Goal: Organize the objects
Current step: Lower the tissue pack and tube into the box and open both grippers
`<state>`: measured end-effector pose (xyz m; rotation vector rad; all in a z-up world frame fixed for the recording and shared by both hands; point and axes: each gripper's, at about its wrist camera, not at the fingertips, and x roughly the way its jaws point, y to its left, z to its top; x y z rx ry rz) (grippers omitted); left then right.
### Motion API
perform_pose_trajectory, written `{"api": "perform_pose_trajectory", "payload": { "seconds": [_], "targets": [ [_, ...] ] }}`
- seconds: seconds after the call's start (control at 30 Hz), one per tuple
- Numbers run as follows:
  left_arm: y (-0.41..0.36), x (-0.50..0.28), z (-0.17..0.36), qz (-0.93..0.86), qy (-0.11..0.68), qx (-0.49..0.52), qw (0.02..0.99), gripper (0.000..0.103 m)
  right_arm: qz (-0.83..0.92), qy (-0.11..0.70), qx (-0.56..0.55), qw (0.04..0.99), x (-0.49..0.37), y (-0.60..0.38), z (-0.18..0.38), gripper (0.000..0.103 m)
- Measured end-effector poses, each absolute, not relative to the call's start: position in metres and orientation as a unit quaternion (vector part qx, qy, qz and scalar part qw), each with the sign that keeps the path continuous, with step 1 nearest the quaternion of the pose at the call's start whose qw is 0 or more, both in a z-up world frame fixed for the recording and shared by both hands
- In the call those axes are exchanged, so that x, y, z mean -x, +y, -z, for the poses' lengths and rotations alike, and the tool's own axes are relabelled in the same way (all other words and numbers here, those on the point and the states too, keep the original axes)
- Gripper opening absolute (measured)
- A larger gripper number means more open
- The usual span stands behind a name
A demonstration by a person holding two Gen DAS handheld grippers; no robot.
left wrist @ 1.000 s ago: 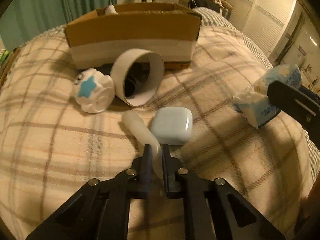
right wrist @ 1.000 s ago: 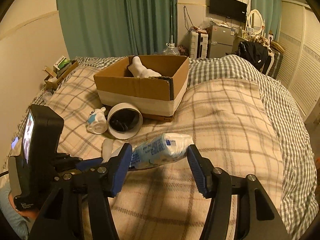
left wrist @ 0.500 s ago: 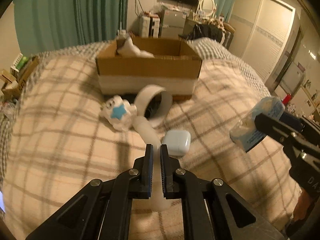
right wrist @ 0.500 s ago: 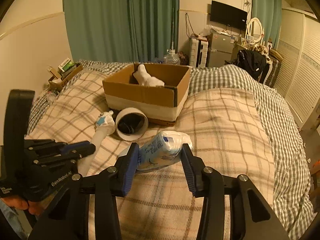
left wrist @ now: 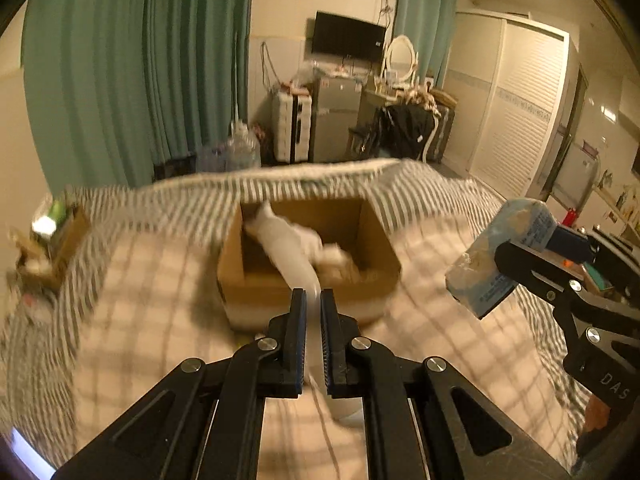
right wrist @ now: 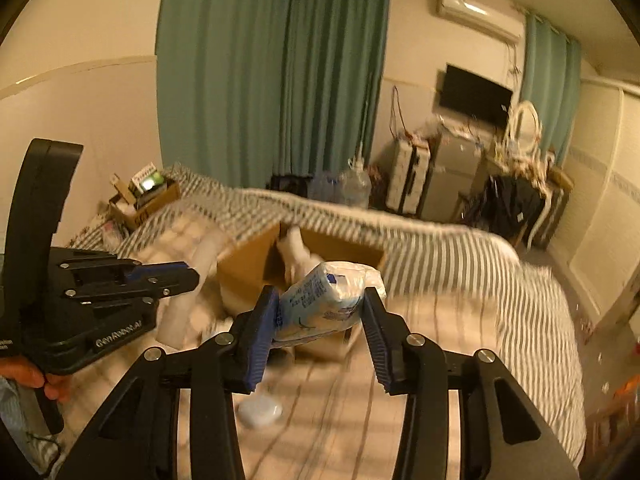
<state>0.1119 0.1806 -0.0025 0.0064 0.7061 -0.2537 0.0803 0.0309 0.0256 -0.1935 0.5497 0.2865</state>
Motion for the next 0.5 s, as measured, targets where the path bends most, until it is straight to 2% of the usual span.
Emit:
{"api": "perform_pose_trajectory", "payload": {
  "seconds": [0.27, 0.4, 0.5],
  "targets": [
    [0.172, -0.188, -0.021, 0.131, 0.324, -0.023, 0.937, 0.006, -0.151, 0.249, 0.094, 0.952, -0.168, 0.039, -0.063, 0.042],
    [0.165, -0.234, -0.005, 0.126, 0.334, -0.037, 0.933, 0.006, -0.148, 0.258, 0.083, 0.951, -0.217, 0.039, -0.057, 0.042],
    [0.165, -0.260, 0.018, 0.124, 0.356, -0.036, 0.925, 0.006, -0.146, 0.281, 0.077, 0.945, -0.251, 0.040, -0.033, 0.042]
  ]
}}
